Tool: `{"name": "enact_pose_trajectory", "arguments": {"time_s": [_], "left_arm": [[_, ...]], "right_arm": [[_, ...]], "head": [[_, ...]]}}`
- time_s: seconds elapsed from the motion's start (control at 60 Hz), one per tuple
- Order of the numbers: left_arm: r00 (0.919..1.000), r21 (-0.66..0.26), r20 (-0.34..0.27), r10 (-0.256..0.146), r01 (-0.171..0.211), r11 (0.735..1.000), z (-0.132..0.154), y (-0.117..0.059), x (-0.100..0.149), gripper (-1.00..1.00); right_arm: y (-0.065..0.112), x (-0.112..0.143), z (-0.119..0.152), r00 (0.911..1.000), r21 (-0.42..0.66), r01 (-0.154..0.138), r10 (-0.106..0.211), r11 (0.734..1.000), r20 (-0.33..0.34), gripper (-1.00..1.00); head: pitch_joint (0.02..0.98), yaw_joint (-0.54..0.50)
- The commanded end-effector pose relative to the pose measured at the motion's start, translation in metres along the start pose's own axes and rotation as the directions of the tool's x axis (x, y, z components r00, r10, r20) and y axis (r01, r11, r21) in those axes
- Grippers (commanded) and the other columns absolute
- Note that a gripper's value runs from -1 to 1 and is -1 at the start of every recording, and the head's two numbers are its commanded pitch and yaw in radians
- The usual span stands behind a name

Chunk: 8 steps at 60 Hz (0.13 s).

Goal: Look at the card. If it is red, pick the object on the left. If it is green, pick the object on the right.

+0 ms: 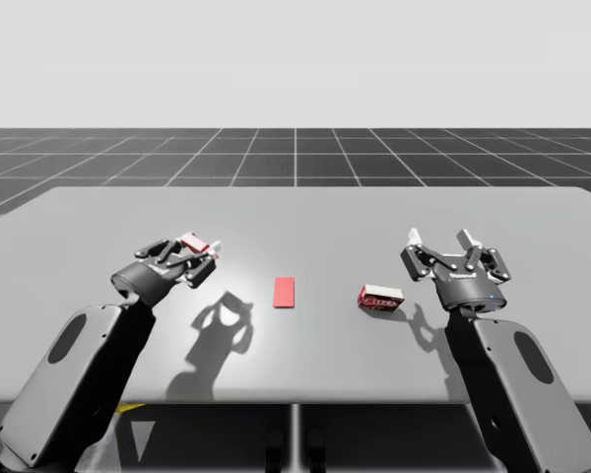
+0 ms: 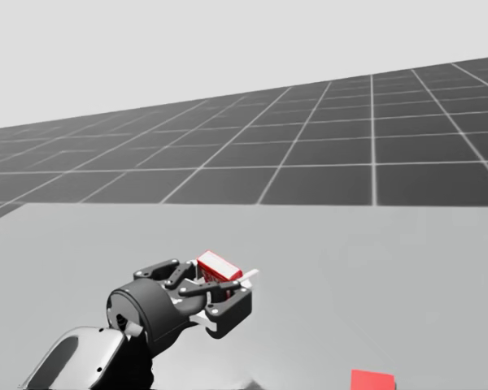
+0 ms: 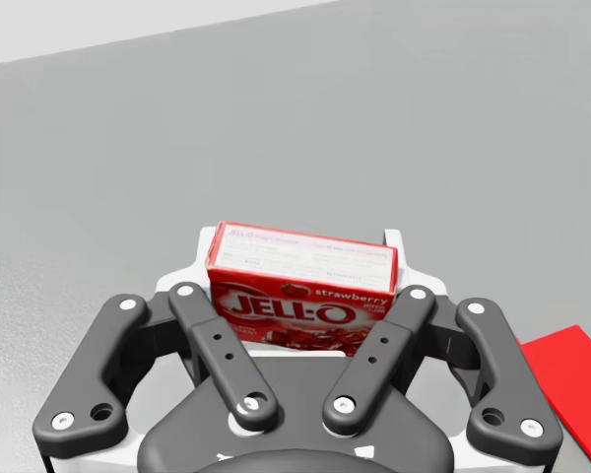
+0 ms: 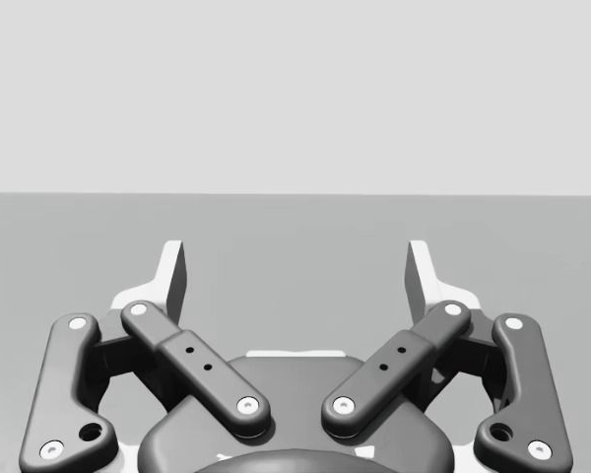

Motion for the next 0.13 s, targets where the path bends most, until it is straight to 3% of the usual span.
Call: {"name": "enact_pose_trajectory", "arguments": {"time_s": [0.017,0.083,0.1,0.133], "left_arm": [[0.9881,-0.115,0.139,-0.066,0.082,0.99,0.006,-0.013,0.068,1.0],[0.981,-0.105,0.179,-0.075,0.095,0.99,0.013,-0.015,0.085,1.0],[0.9745,-0.099,0.211,-0.076,0.099,0.99,0.018,-0.016,0.097,1.0],[0.9696,-0.097,0.233,-0.075,0.1,0.99,0.022,-0.017,0.106,1.0]], "right_arm": [[-0.002,0.0,0.0,1.0,-0.007,0.003,-0.003,1.0,-0.007,-1.0],[-0.001,0.0,0.0,0.9999,-0.007,0.004,-0.004,1.0,-0.011,-1.0],[-0.001,0.0,0.001,1.0,-0.004,-0.003,0.003,1.0,-0.008,-1.0],[-0.001,0.0,0.001,1.0,0.001,-0.006,0.006,1.0,-0.005,-1.0]], "head": [[0.422,0.33],[0.421,0.33],[0.421,0.33],[0.421,0.33]]}}
